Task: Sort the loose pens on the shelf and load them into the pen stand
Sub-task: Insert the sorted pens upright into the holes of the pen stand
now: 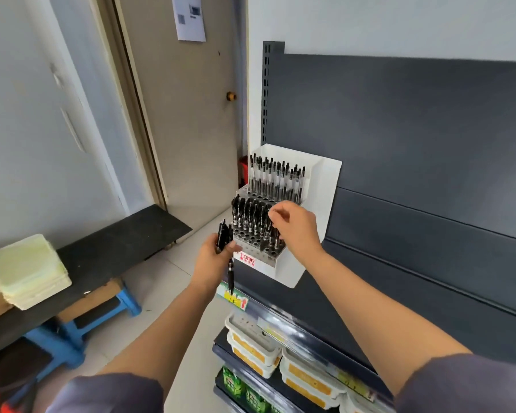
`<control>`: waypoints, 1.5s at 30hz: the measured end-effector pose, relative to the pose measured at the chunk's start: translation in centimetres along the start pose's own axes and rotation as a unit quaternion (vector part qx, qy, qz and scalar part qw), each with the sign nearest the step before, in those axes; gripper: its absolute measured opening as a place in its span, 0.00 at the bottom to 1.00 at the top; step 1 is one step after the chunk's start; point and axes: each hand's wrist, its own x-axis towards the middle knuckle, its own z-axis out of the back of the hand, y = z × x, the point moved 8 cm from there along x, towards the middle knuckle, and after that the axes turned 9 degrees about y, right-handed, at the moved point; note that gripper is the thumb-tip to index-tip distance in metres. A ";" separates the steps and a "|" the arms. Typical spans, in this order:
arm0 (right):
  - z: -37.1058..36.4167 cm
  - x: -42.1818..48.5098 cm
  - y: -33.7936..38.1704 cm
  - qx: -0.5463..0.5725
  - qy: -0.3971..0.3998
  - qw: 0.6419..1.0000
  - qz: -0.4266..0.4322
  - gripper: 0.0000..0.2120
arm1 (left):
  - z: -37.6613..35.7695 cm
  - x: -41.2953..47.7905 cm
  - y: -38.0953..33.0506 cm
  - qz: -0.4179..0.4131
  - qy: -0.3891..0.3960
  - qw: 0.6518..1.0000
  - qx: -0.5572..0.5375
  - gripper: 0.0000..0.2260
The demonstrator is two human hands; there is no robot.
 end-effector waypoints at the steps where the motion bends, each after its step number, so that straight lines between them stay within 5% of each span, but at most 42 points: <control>1: -0.1 0.9 0.0 -0.021 -0.004 1.000 0.013 0.06 | -0.1 0.9 -0.3 -0.007 0.011 1.000 -0.002 0.03; 10: -3.1 5.4 -2.3 -0.224 0.040 0.974 0.008 0.09 | -1.1 7.7 -1.0 -0.049 0.075 0.996 0.003 0.04; 20: -4.1 7.0 -4.4 -0.335 -0.021 0.939 -0.072 0.06 | -3.5 13.1 -0.4 -0.058 0.221 0.972 -0.053 0.05; 27: -4.1 6.6 -3.4 -0.313 -0.068 0.936 -0.147 0.10 | -3.1 14.7 1.0 -0.028 0.285 0.957 -0.050 0.06; 37: -5.1 5.1 0.0 -0.051 -0.098 0.974 -0.198 0.07 | -3.4 14.5 1.4 -0.025 0.355 0.933 -0.047 0.07; 40: -4.3 4.7 0.2 -0.045 -0.136 0.970 -0.196 0.06 | -2.8 14.6 1.4 -0.028 0.348 0.934 -0.072 0.02; 45: -3.2 4.8 0.0 -0.091 -0.177 0.961 -0.190 0.07 | -1.6 14.8 1.7 -0.030 0.325 0.942 -0.072 0.11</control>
